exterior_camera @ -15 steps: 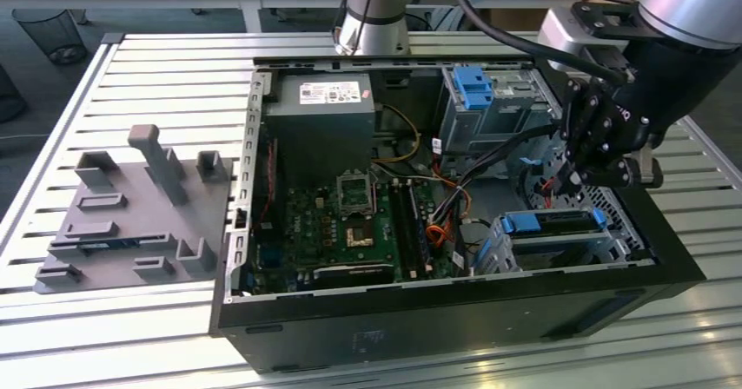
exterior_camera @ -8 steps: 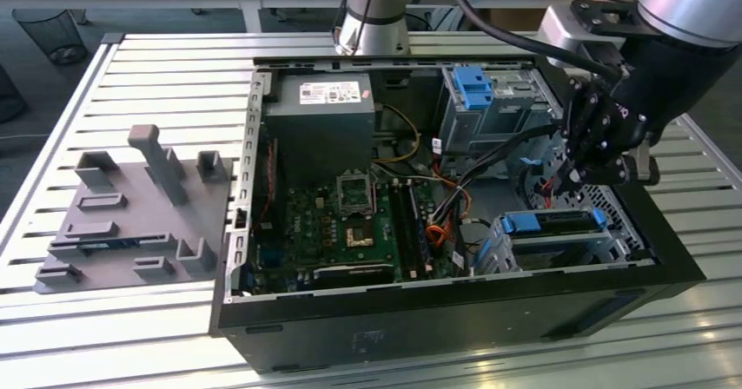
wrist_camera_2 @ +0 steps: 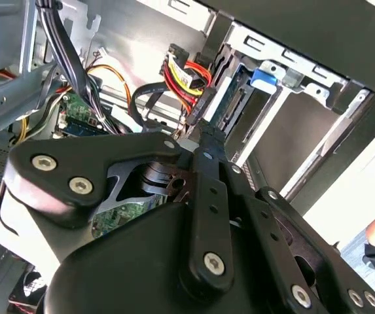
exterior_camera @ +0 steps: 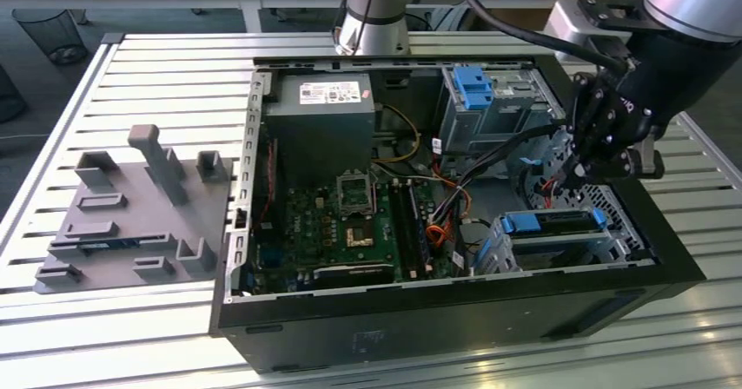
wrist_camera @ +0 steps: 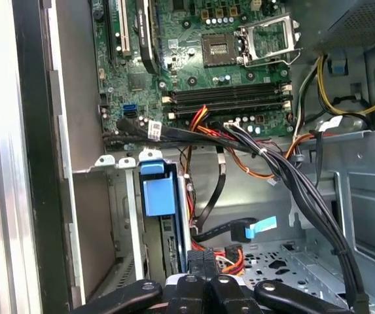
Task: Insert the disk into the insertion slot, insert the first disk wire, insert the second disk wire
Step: 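Insert the first disk wire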
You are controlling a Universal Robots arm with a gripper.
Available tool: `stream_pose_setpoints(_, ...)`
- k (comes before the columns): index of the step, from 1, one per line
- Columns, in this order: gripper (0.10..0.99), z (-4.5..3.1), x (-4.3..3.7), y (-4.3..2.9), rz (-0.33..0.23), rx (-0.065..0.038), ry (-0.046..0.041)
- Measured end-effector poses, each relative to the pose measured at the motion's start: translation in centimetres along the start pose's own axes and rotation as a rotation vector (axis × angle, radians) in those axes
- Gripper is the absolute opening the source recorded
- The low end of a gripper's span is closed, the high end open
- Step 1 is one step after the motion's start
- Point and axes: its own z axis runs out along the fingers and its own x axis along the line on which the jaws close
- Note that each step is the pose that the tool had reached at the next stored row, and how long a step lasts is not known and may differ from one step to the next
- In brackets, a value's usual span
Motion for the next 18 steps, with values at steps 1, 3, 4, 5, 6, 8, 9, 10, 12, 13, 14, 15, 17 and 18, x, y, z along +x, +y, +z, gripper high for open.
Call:
stream_pose_setpoints(1,0.106,0.0,-0.02,-0.11,0.0,0.0,0.0)
stream_pose_setpoints(3,0.106,0.0,-0.14,-0.36,-0.001,0.0,-0.0002)
stream_pose_setpoints(4,0.106,0.0,-0.21,-0.44,-0.001,0.0,-0.0002)
stream_pose_setpoints(5,0.106,-0.01,-0.3,-0.49,-0.001,0.0,-0.0001)
stream_pose_setpoints(6,0.106,0.0,-0.4,-0.53,0.002,0.0,-0.0001)
stream_pose_setpoints(8,0.106,-0.01,-0.52,-0.59,0.013,0.0,-0.0002)
stream_pose_setpoints(9,0.106,-0.01,-0.58,-0.61,0.018,0.0,-0.0004)
stream_pose_setpoints(10,0.114,-0.01,-0.65,-0.64,0.024,0.0,-0.0004)
stream_pose_setpoints(12,0.173,0.0,-0.76,-0.7,0.035,0.0,-0.0006)
stream_pose_setpoints(13,0.173,0.01,-0.81,-0.8,0.041,0.0,-0.0006)
stream_pose_setpoints(14,0.173,0.01,-0.82,-0.82,0.042,0.0,-0.0006)
stream_pose_setpoints(15,0.173,0.02,-0.82,-0.85,0.043,0.0,-0.0006)
stream_pose_setpoints(17,0.188,0.08,-0.82,-0.85,0.043,0.0,-0.0007)
stream_pose_setpoints(18,0.247,0.11,-0.82,-0.85,0.044,0.0,-0.0008)
